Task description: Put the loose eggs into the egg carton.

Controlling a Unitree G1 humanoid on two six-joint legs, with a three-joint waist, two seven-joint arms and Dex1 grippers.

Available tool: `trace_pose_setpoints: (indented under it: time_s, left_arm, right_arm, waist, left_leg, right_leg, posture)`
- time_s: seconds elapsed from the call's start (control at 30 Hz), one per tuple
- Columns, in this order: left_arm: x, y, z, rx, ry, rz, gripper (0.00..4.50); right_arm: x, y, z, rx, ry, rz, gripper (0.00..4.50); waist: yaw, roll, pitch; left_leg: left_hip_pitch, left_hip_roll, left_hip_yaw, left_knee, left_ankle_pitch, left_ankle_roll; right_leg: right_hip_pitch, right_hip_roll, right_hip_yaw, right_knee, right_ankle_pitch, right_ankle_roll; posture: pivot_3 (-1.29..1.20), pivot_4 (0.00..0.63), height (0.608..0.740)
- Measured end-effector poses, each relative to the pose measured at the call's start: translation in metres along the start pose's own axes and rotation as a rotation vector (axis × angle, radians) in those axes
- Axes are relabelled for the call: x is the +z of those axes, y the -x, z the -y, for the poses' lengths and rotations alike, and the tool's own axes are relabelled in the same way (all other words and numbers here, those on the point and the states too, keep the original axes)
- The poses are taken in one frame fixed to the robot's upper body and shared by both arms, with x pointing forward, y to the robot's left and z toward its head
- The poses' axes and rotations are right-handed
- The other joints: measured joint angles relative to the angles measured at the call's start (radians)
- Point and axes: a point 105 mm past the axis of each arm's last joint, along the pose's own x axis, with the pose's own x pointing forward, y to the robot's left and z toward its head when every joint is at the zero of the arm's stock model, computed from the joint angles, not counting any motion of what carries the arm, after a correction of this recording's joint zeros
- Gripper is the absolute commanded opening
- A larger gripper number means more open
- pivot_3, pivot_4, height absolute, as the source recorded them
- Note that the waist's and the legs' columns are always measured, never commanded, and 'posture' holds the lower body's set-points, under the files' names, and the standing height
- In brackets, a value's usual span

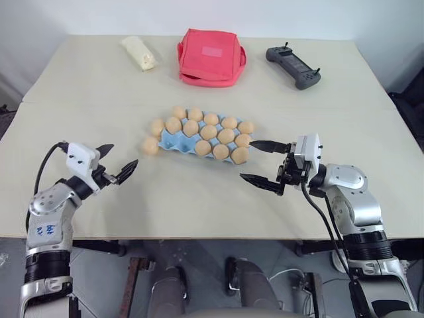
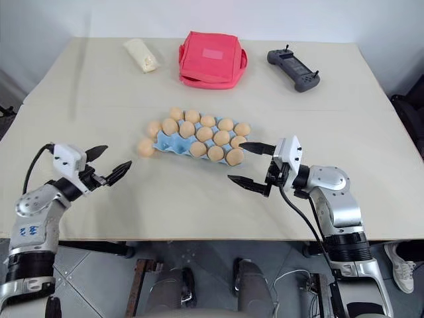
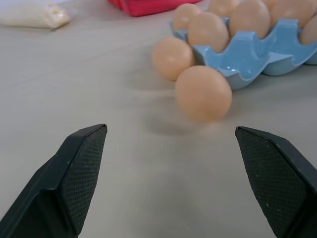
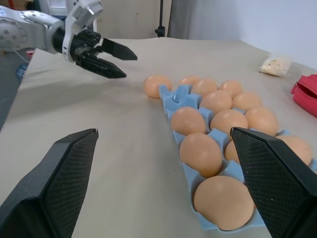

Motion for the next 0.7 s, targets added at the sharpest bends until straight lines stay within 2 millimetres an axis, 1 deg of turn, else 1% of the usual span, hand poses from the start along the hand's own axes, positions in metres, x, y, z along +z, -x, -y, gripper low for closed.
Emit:
trace_pose_setpoints:
  time_s: [0.17, 0.3, 0.4, 0.57, 0.6, 0.67, 0.7]
  left_arm:
    - [-0.007, -0.025, 0.009, -0.082, 0.009, -0.017, 4.41]
    - [0.002, -0.046, 0.008, -0.099, 0.017, 0.015, 4.41]
    - [0.006, -0.059, 0.012, -0.115, 0.023, 0.031, 4.41]
    - [-0.004, -0.066, 0.02, -0.13, 0.061, 0.019, 4.41]
    - [-0.004, -0.066, 0.02, -0.13, 0.058, 0.023, 4.14]
    - [-0.004, -0.066, 0.021, -0.13, 0.056, 0.025, 3.85]
    - [-0.004, -0.066, 0.021, -0.131, 0.054, 0.026, 3.56]
  right_arm:
    - [0.002, -0.002, 0.002, -0.013, 0.011, 0.009, 4.5]
    - [0.005, -0.005, 0.001, -0.011, 0.018, 0.021, 4.5]
    - [0.006, -0.007, 0.0, -0.01, 0.021, 0.028, 4.5]
    - [0.008, -0.009, 0.0, -0.009, 0.024, 0.035, 4.5]
    - [0.008, -0.01, 0.0, -0.009, 0.026, 0.038, 4.5]
    - [0.008, -0.01, 0.0, -0.012, 0.026, 0.043, 4.5]
    - [0.008, -0.011, 0.0, -0.013, 0.026, 0.044, 4.5]
  waist:
    - [0.005, 0.0, 0.0]
    - [0.005, 0.0, 0.0]
    - [0.003, 0.0, 0.0]
    - [0.002, 0.0, 0.0]
    - [0.003, 0.0, 0.0]
    - [0.004, 0.0, 0.0]
    - [0.004, 0.0, 0.0]
  left_leg:
    - [-0.001, 0.0, 0.007, 0.001, 0.0, 0.0]
    - [-0.001, 0.0, 0.007, 0.002, 0.0, 0.001]
    - [0.0, 0.0, 0.008, 0.001, 0.0, 0.001]
    - [0.0, 0.0, 0.009, 0.001, 0.0, 0.0]
    - [0.0, 0.0, 0.009, 0.002, 0.0, 0.001]
    - [0.0, 0.0, 0.009, 0.002, 0.0, 0.001]
    - [0.0, 0.0, 0.009, 0.002, 0.0, 0.001]
  right_leg:
    - [0.0, 0.0, -0.001, 0.0, 0.0, 0.0]
    - [0.0, 0.0, 0.0, 0.0, 0.0, 0.0]
    - [0.0, 0.0, 0.0, 0.0, 0.0, 0.001]
    - [0.0, 0.0, 0.0, 0.0, 0.0, 0.001]
    - [0.0, 0.0, 0.0, 0.0, 0.0, 0.001]
    - [0.0, 0.0, 0.0, 0.0, 0.0, 0.001]
    - [0.0, 0.0, 0.0, 0.001, 0.001, 0.001]
  posture:
    - [0.0, 0.15, 0.74]
    - [0.0, 0.15, 0.74]
    - [0.0, 0.15, 0.74]
    - [0.0, 0.15, 0.74]
    - [0.0, 0.15, 0.74]
    - [0.0, 0.15, 0.74]
    - [0.0, 0.15, 0.74]
